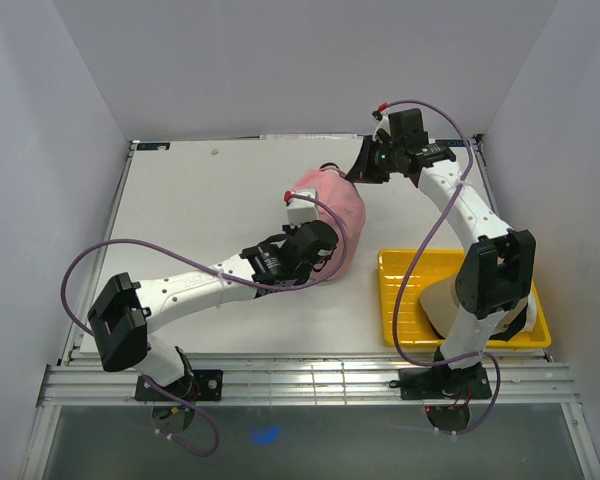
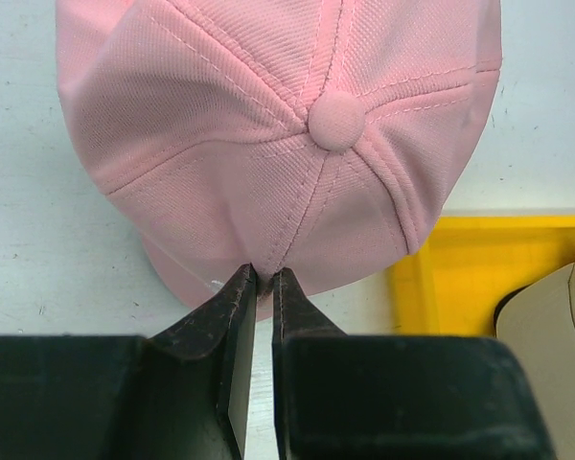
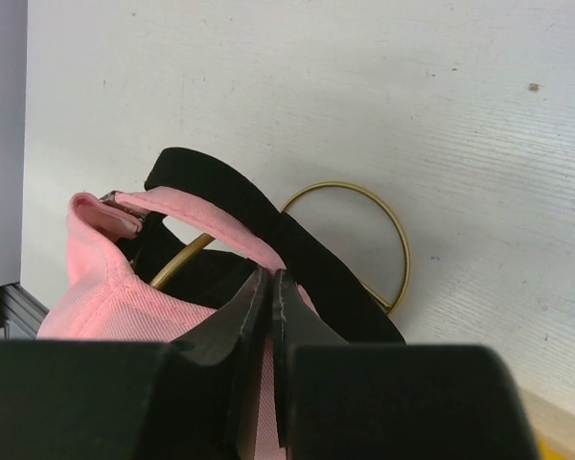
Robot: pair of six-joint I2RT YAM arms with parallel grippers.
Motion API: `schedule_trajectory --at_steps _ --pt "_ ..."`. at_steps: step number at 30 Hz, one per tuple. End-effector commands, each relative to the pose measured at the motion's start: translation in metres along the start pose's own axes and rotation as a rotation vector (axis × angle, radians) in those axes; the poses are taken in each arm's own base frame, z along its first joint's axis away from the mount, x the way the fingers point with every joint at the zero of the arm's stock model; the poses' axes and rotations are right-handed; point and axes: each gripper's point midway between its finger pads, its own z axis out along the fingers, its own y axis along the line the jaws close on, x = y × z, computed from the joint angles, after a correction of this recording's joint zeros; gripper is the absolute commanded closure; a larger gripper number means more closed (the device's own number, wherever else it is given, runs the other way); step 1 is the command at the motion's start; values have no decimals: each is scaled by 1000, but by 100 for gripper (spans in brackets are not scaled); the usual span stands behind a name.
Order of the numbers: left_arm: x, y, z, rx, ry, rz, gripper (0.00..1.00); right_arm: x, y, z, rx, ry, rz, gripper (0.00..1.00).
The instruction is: Stack the hats
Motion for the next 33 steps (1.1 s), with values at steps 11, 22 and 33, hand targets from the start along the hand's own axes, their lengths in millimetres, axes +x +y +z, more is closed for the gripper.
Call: schedule_trajectory --at_steps 11,22,33 --pt "-18 6 -14 -6 -14 -4 72 26 -55 29 137 72 8 92" --pt "-29 5 -19 9 -28 -30 71 19 -53 28 145 58 -12 92" --pt "-120 6 -50 2 -190 -125 45 -23 -15 9 73 -42 -60 92"
